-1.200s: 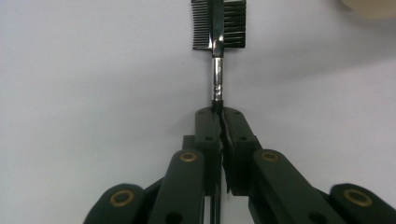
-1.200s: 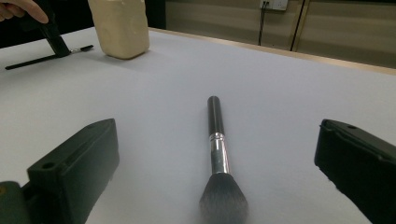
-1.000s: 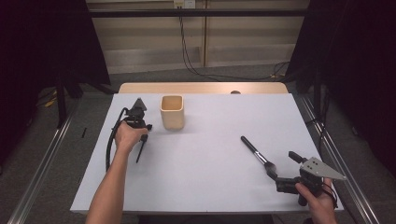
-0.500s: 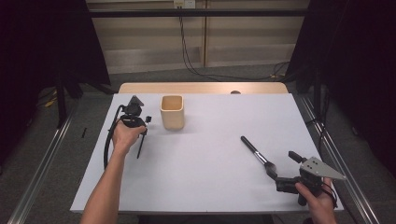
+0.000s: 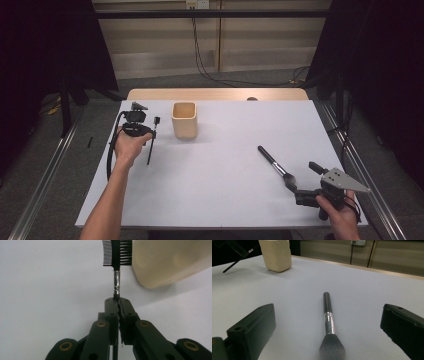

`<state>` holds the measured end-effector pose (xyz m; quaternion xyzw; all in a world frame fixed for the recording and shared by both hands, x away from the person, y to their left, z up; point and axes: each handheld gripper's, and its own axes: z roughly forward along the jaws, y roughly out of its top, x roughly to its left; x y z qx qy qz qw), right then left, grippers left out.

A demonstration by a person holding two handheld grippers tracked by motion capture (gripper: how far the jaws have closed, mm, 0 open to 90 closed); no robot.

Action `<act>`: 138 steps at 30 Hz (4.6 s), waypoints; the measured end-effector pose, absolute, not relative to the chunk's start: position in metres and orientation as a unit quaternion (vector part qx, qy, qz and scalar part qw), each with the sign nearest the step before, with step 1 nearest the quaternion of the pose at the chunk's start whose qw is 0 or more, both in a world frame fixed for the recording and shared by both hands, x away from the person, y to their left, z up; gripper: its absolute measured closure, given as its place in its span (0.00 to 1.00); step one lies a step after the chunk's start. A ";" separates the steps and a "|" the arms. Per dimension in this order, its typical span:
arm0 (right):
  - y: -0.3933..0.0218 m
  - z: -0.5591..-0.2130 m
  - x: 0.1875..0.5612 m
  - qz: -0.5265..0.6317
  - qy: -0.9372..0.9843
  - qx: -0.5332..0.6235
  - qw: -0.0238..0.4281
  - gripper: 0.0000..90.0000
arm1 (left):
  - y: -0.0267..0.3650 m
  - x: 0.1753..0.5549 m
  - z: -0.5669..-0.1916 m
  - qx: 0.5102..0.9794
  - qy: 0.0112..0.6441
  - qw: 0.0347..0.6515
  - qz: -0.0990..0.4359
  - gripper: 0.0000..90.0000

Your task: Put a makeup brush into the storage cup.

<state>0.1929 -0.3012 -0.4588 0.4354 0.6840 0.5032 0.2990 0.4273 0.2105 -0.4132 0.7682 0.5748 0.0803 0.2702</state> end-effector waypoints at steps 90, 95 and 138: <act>-0.302 -0.458 0.192 0.512 0.673 0.442 0.301 0.00 | 0.193 0.373 -0.352 0.674 0.405 0.573 0.230 0.96; -0.303 -0.458 0.192 0.513 0.672 0.441 0.301 0.00 | 0.189 0.377 -0.346 0.675 0.403 0.573 0.232 0.96; -0.304 -0.459 0.191 0.515 0.669 0.447 0.296 0.00 | 0.139 0.431 -0.335 0.680 0.381 0.574 0.253 0.96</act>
